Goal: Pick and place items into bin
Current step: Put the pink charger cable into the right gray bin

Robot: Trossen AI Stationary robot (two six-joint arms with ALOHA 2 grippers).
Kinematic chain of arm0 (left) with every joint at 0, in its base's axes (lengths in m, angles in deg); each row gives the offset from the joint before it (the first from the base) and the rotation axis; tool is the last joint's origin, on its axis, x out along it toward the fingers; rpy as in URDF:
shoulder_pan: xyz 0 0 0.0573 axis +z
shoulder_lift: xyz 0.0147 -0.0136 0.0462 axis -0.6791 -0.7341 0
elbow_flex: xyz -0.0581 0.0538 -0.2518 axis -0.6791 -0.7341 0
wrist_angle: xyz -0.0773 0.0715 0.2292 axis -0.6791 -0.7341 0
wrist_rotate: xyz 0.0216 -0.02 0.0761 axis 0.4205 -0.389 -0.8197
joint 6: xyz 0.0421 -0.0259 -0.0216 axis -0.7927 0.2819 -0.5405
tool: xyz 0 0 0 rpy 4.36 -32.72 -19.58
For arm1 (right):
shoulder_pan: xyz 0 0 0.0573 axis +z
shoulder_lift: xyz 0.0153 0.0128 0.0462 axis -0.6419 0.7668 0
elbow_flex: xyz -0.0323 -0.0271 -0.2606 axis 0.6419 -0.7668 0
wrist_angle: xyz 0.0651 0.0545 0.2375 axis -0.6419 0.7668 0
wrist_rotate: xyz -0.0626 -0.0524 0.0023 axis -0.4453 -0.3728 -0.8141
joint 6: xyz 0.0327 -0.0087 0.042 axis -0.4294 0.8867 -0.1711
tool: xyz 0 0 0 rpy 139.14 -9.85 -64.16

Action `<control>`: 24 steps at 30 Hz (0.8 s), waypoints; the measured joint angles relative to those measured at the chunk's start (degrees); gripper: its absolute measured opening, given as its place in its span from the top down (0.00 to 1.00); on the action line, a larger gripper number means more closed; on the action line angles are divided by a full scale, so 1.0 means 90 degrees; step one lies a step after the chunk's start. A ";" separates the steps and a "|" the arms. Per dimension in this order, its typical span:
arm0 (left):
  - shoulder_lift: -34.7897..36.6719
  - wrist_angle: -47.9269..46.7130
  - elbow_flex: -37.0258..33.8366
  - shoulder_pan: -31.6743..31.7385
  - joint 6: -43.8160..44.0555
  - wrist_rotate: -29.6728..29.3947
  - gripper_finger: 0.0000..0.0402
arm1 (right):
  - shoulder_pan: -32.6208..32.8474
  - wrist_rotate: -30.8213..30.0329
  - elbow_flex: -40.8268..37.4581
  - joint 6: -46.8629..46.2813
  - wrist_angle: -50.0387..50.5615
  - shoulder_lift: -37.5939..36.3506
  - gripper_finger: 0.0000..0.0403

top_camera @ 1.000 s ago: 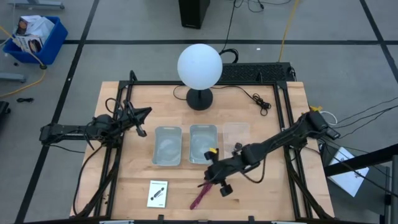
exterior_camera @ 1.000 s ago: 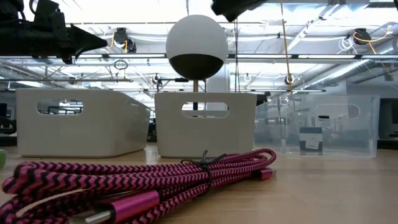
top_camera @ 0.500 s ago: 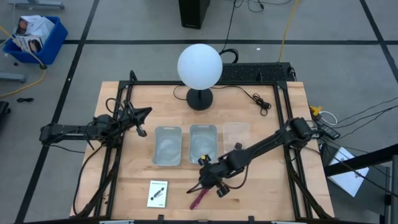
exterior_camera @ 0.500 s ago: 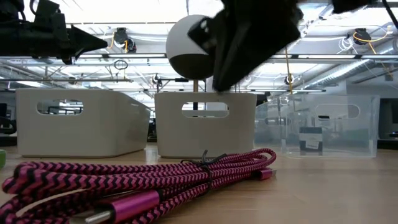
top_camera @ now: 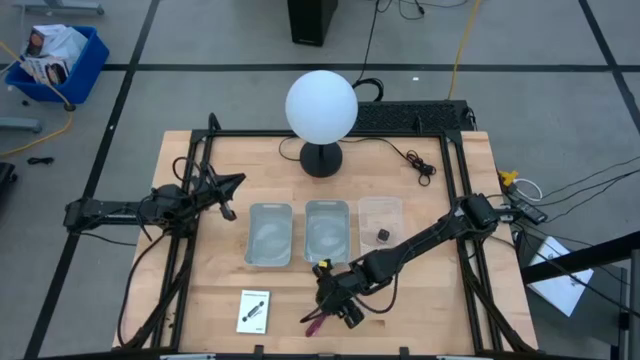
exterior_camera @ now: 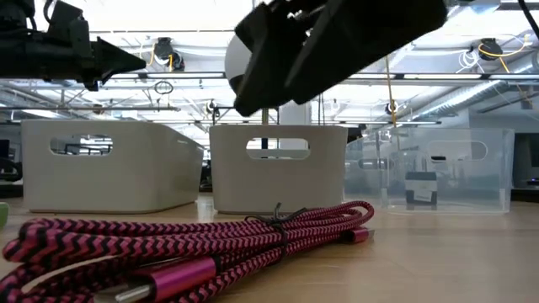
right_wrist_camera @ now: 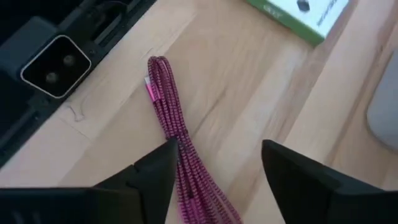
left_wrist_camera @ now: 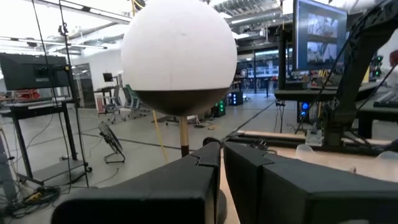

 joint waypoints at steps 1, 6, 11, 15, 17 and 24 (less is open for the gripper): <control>-0.0001 -0.0030 0.0000 0.0000 -0.0006 0.0000 0.92 | -0.0012 0.0002 0.0000 -0.0139 -0.0028 0.0057 0.42; -0.0002 -0.0071 0.0000 0.0000 -0.0013 -0.0005 0.92 | -0.0049 0.0299 -0.0019 -0.0349 -0.0174 0.0117 0.40; 0.0000 -0.0076 0.0000 -0.0001 -0.0028 -0.0007 0.92 | 0.0002 0.0494 -0.0139 -0.0253 -0.0107 0.0263 0.40; 0.0001 -0.0108 0.0000 0.0000 -0.0005 -0.0007 0.92 | 0.0051 0.0500 -0.0316 -0.0281 -0.0146 0.0318 0.39; -0.0002 -0.0110 0.0000 0.0000 -0.0003 -0.0007 0.92 | 0.0075 0.0474 -0.0384 -0.0245 -0.0280 0.0427 0.39; -0.0002 -0.0106 0.0000 -0.0002 0.0005 -0.0007 0.92 | 0.0020 0.0656 -0.0454 -0.0136 -0.0348 0.0682 0.39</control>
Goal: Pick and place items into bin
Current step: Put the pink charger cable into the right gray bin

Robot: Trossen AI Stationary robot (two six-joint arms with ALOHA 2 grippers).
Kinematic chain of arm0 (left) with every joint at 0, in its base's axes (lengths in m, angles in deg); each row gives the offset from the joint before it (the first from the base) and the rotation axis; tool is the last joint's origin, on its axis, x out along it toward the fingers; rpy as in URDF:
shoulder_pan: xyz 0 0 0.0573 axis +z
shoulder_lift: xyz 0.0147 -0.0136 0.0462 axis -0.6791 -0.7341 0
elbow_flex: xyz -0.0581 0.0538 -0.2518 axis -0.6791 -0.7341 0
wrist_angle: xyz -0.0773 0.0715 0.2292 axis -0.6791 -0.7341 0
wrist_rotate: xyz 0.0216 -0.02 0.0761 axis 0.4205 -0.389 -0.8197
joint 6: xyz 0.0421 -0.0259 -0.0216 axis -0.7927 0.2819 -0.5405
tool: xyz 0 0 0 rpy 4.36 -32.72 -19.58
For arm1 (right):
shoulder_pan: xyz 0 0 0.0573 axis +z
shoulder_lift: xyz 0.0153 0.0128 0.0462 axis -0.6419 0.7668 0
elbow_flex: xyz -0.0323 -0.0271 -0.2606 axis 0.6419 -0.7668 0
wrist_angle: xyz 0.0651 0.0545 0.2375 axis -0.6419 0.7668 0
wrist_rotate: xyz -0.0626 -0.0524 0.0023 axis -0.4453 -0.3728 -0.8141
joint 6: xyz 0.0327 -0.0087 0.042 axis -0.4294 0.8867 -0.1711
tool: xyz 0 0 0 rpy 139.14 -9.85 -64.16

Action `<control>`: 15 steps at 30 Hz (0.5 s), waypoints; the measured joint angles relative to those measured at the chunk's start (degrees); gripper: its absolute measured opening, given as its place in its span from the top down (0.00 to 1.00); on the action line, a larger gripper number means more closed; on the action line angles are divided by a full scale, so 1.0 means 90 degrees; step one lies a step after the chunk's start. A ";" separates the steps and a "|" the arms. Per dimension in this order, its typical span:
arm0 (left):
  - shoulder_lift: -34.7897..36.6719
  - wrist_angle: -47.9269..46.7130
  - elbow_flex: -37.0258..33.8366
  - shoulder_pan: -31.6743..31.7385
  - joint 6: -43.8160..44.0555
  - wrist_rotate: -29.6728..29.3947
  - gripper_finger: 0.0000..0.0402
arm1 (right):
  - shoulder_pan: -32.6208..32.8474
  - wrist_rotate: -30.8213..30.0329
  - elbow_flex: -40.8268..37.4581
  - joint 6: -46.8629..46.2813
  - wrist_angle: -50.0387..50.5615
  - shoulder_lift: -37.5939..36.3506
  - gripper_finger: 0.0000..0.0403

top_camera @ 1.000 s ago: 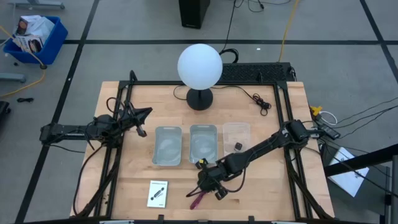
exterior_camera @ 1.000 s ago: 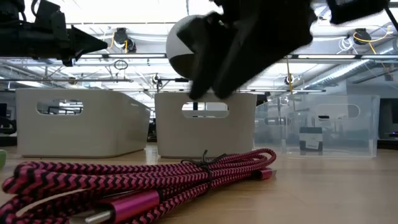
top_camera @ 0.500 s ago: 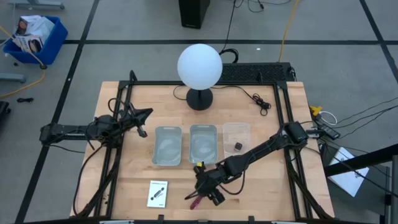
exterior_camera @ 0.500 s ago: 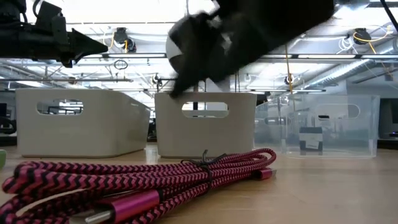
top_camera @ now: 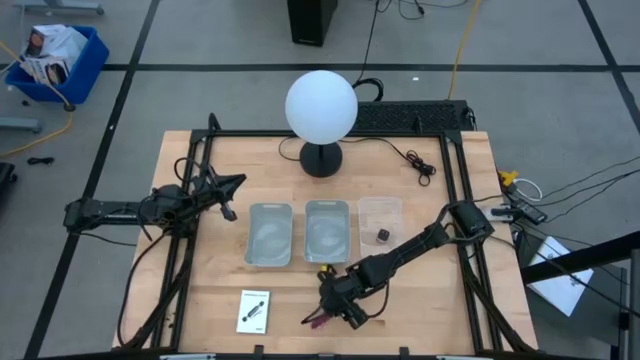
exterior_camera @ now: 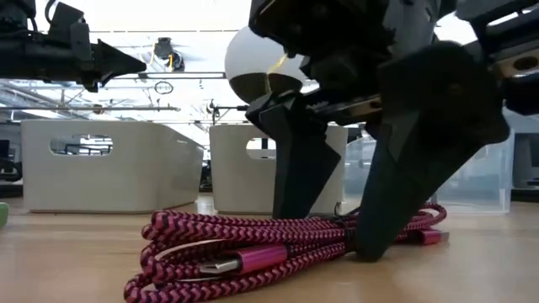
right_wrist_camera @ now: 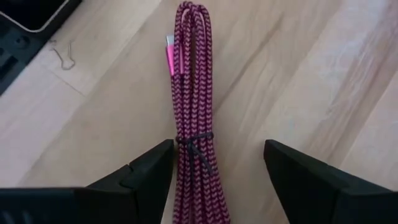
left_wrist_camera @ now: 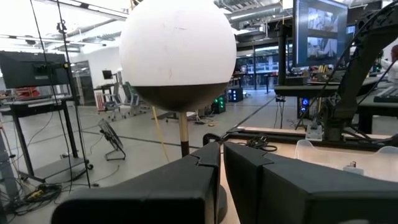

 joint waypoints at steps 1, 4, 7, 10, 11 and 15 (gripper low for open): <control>0.0000 -0.0001 0.0000 0.0002 0.0002 0.0000 0.92 | -0.0010 0.0056 0.0000 -0.0014 -0.0039 0.0015 0.39; 0.0002 -0.0002 0.0000 0.0002 0.0015 0.0001 0.92 | -0.0047 0.0145 0.0000 -0.0020 -0.0118 0.0027 0.41; 0.0002 0.0000 0.0000 0.0002 0.0015 0.0000 0.92 | -0.0063 0.0145 0.0000 -0.0003 -0.0149 0.0032 0.45; 0.0002 -0.0002 0.0000 0.0002 0.0015 0.0000 0.92 | -0.0087 0.0246 -0.0002 -0.0106 -0.0163 0.0034 0.53; 0.0002 -0.0002 0.0000 0.0002 0.0015 0.0000 0.92 | -0.0096 0.0268 -0.0002 -0.0143 -0.0168 0.0037 0.57; 0.0002 -0.0002 0.0000 0.0002 0.0014 0.0002 0.92 | -0.0071 0.0273 -0.0005 0.0016 -0.0225 0.0029 0.73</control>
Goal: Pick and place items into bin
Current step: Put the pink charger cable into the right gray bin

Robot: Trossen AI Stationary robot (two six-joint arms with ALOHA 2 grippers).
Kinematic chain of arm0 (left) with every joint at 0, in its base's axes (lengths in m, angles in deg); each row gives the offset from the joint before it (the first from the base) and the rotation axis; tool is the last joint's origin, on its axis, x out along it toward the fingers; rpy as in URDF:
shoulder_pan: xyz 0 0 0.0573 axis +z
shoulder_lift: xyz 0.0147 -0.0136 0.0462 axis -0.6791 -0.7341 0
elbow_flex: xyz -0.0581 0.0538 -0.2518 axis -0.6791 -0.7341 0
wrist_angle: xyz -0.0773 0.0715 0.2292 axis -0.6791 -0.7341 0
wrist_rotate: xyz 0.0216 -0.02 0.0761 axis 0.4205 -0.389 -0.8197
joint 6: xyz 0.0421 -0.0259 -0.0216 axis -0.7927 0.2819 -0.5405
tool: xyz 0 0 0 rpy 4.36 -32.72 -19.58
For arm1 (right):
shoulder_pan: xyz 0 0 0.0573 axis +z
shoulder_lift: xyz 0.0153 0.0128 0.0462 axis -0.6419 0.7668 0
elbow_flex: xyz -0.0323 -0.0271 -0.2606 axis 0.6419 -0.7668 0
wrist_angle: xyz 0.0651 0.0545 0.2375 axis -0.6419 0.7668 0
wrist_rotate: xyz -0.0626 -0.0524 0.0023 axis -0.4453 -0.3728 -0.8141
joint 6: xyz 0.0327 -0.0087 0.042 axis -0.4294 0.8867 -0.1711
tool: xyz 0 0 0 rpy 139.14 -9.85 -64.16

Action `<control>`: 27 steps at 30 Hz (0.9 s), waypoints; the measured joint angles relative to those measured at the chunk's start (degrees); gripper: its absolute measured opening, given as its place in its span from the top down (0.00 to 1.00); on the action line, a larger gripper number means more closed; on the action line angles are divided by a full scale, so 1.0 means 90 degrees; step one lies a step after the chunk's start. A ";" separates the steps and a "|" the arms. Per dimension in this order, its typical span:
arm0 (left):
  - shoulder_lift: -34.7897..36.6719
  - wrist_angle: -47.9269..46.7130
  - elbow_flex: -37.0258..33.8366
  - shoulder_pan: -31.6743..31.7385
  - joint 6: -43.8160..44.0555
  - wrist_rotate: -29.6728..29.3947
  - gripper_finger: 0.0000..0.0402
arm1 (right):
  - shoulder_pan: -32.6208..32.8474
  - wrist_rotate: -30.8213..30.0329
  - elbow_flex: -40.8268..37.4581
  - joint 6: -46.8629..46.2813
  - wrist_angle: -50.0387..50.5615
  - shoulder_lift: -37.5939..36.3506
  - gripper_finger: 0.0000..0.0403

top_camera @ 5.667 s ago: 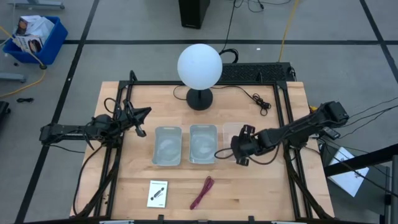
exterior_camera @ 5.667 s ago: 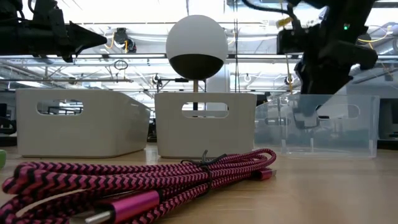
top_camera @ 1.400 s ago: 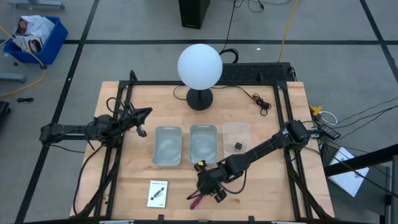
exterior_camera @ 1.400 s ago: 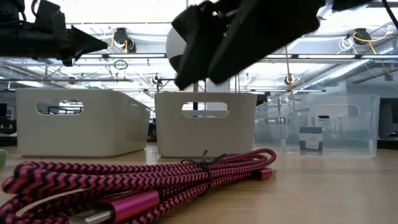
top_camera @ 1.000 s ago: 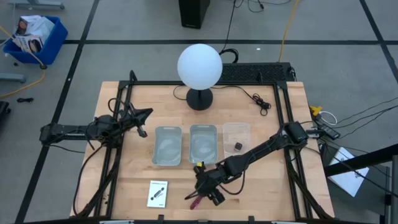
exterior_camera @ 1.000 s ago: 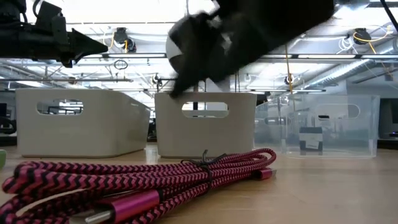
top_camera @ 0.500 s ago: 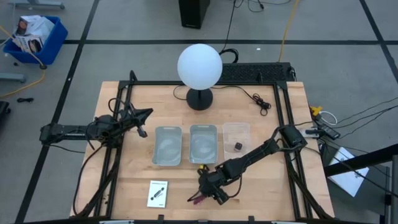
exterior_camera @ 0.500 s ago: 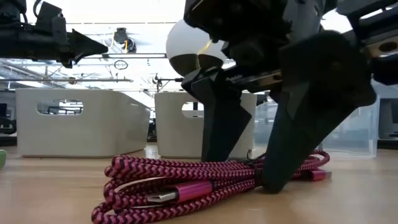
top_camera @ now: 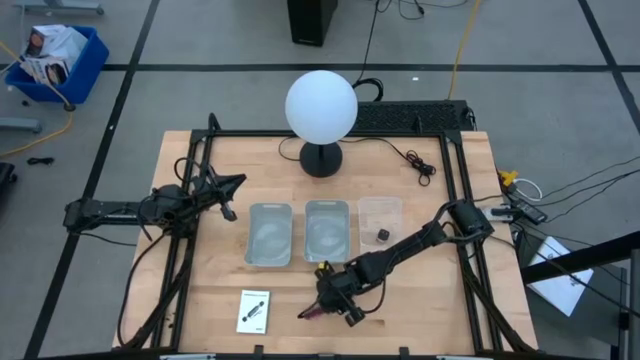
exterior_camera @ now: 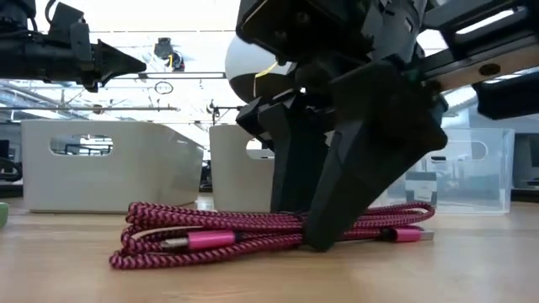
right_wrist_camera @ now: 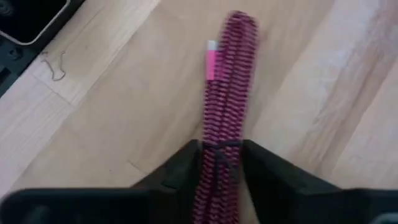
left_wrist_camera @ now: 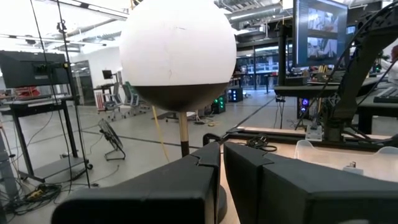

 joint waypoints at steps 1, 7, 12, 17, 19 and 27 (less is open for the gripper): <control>0.0000 0.0000 0.0000 0.0000 0.0000 0.0000 0.92 | 0.0017 0.0008 -0.0002 0.0062 -0.0013 -0.0005 0.77; 0.0000 0.0000 0.0000 0.0000 -0.0002 0.0000 0.92 | 0.0059 0.0137 -0.0019 0.0263 -0.0004 -0.0109 0.97; -0.0001 -0.0010 0.0000 -0.0001 -0.0002 0.0000 0.92 | 0.0017 -0.0127 -0.0012 0.0298 -0.0004 -0.0439 0.94; 0.0000 -0.0010 0.0000 0.0000 -0.0005 0.0000 0.92 | 0.0005 -0.0678 0.0000 0.0319 0.0011 -0.1070 0.97; -0.0001 -0.0012 0.0000 0.0000 -0.0001 0.0000 0.92 | -0.0005 -0.0902 0.0000 0.0292 -0.0006 -0.1384 0.97; -0.0002 -0.0026 0.0000 0.0000 0.0041 0.0000 0.92 | 0.0010 -0.1792 0.0005 0.0062 -0.0327 -0.2590 0.96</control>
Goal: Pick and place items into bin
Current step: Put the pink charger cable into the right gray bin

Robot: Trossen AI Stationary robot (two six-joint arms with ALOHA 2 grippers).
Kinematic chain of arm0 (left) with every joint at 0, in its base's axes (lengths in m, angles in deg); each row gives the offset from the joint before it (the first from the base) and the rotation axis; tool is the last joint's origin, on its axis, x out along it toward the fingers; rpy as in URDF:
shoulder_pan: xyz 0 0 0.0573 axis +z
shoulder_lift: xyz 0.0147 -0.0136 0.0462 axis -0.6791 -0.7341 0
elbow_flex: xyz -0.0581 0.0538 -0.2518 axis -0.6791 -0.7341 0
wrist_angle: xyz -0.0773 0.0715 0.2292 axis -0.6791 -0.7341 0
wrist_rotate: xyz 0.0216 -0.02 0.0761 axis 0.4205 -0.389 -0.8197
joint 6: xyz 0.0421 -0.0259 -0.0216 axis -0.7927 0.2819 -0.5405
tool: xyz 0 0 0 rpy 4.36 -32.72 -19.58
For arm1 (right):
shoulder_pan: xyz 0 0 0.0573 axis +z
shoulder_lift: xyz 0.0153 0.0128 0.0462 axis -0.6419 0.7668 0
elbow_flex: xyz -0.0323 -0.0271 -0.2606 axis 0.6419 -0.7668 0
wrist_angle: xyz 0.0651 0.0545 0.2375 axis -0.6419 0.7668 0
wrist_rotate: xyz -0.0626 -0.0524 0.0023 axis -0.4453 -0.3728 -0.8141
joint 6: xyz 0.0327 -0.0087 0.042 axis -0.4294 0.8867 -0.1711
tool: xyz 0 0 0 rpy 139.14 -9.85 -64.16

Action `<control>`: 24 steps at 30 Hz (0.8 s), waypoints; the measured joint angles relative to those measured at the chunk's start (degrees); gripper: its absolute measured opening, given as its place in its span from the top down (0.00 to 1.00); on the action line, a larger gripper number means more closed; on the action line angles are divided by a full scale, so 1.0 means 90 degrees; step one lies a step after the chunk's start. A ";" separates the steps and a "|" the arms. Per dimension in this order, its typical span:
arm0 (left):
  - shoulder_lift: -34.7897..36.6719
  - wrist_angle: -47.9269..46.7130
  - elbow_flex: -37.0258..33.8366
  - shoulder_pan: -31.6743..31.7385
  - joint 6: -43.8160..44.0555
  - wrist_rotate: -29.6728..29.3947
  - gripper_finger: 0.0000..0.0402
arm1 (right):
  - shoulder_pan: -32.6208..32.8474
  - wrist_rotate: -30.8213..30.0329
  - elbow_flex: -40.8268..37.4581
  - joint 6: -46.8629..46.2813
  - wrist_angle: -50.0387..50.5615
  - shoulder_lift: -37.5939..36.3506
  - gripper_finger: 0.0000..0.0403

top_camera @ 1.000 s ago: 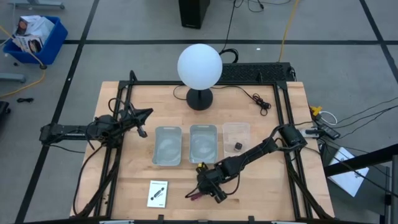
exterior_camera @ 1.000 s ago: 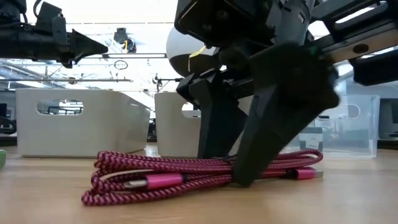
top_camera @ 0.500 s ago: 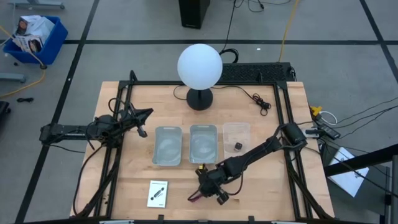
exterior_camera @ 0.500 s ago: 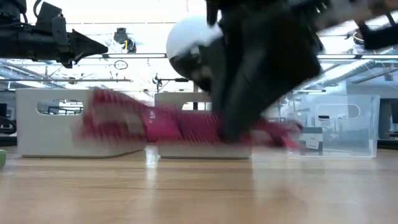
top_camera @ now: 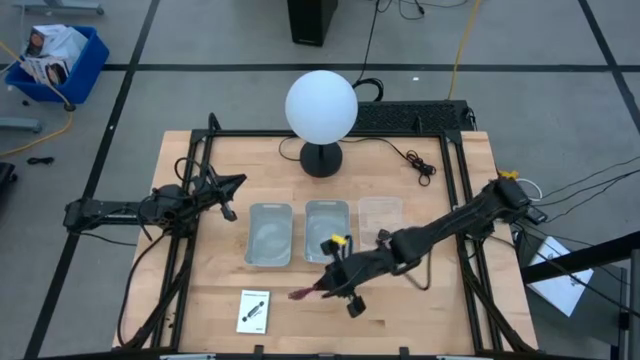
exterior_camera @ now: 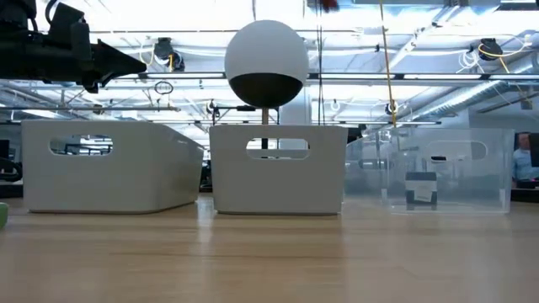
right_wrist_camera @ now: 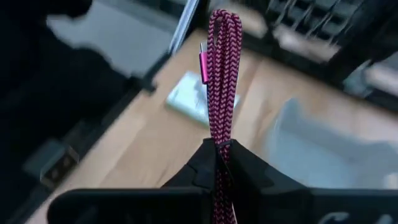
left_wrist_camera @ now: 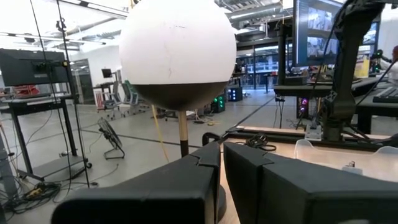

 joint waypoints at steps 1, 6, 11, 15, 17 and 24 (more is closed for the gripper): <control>0.0002 -0.0001 0.0000 -0.0001 0.0002 0.0000 0.92 | 0.0005 -0.0031 0.0003 0.0014 -0.0042 -0.0136 0.96; 0.0000 -0.0017 0.0000 0.0000 0.0005 0.0000 0.92 | -0.0008 -0.0379 0.0007 0.0050 -0.0031 -0.0626 0.96; 0.0000 -0.0025 0.0000 -0.0001 0.0005 0.0002 0.92 | -0.0176 -0.1103 0.0007 -0.0111 -0.0324 -0.0713 0.96; -0.0001 -0.0025 0.0000 0.0000 0.0107 0.0002 0.92 | -0.0542 -0.1343 0.0010 -0.0968 -0.0355 -0.0624 0.96; 0.0001 -0.0025 0.0000 0.0000 0.0125 0.0002 0.92 | -0.0744 -0.1352 0.0010 -0.1299 -0.0250 -0.0527 0.96; 0.0001 -0.0023 0.0000 -0.0001 0.0124 0.0002 0.92 | -0.1311 -0.1336 0.0010 -0.1930 0.0029 -0.0110 0.96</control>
